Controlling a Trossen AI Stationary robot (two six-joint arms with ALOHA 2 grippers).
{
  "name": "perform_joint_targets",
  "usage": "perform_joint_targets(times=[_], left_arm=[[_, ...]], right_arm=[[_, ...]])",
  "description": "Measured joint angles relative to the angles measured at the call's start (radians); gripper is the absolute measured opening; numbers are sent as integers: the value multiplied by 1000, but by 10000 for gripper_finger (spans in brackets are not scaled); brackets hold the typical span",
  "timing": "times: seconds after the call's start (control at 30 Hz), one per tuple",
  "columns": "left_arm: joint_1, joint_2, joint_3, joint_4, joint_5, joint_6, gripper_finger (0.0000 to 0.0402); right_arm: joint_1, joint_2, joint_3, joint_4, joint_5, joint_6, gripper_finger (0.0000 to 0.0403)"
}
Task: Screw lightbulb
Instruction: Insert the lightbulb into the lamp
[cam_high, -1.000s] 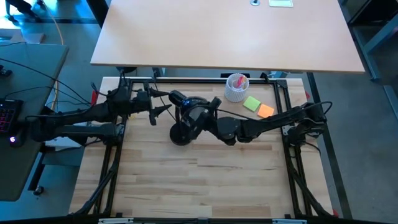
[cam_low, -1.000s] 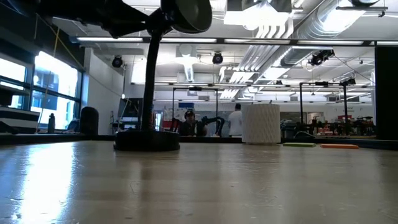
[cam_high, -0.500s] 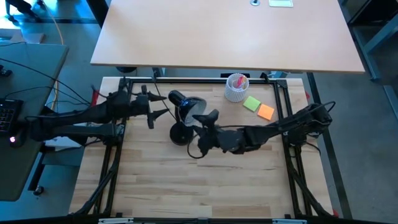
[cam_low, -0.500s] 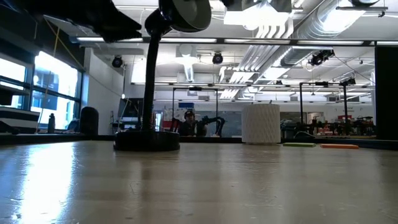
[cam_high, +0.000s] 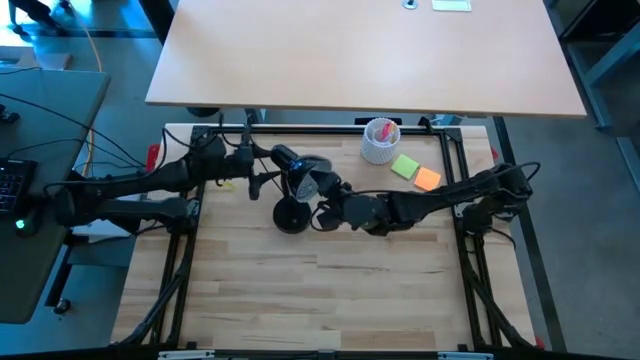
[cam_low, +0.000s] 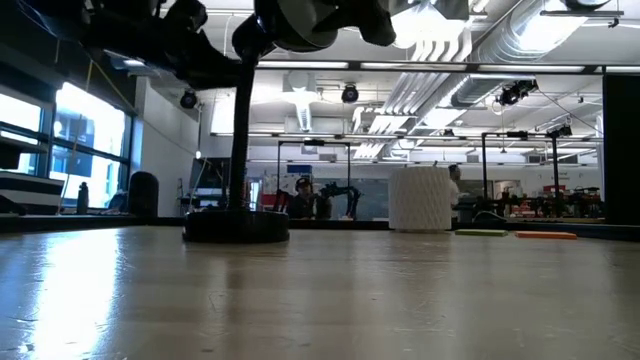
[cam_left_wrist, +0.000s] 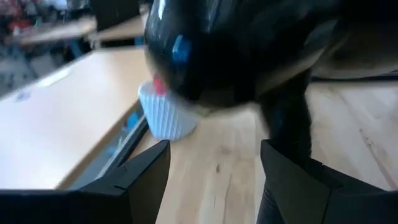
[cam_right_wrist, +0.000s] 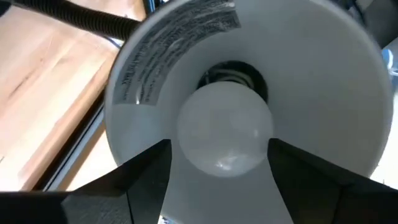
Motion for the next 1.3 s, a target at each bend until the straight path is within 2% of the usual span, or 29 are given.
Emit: perform_joint_targets(times=[0.17, 0.37, 0.57, 0.77, 0.83, 1.0, 1.13, 1.3], left_arm=[[13, 3, -3, 54, 44, 16, 245], [7, 5, -3, 60, 52, 12, 245], [-9, 5, -3, 62, 46, 2, 245], [-11, 4, -3, 48, 44, -8, 245], [-12, 4, -3, 40, 46, -8, 245], [-36, 2, -3, 40, 45, -8, 245], [-59, -3, -2, 39, 33, -6, 245], [-110, -9, 1, 27, -57, 3, 245]], right_arm=[[-26, 0, 0, 15, -38, -9, 263], [-34, 0, 0, 39, -94, 162, 263], [-33, 0, -1, 67, -121, 483, 263], [-28, 0, -1, 90, -110, 965, 263], [-25, 0, -1, 97, -119, 1032, 263], [-7, 0, -1, 121, -137, 1022, 263], [-5, 0, -1, 125, -135, 949, 263], [0, 0, -1, 125, -127, 852, 263]])
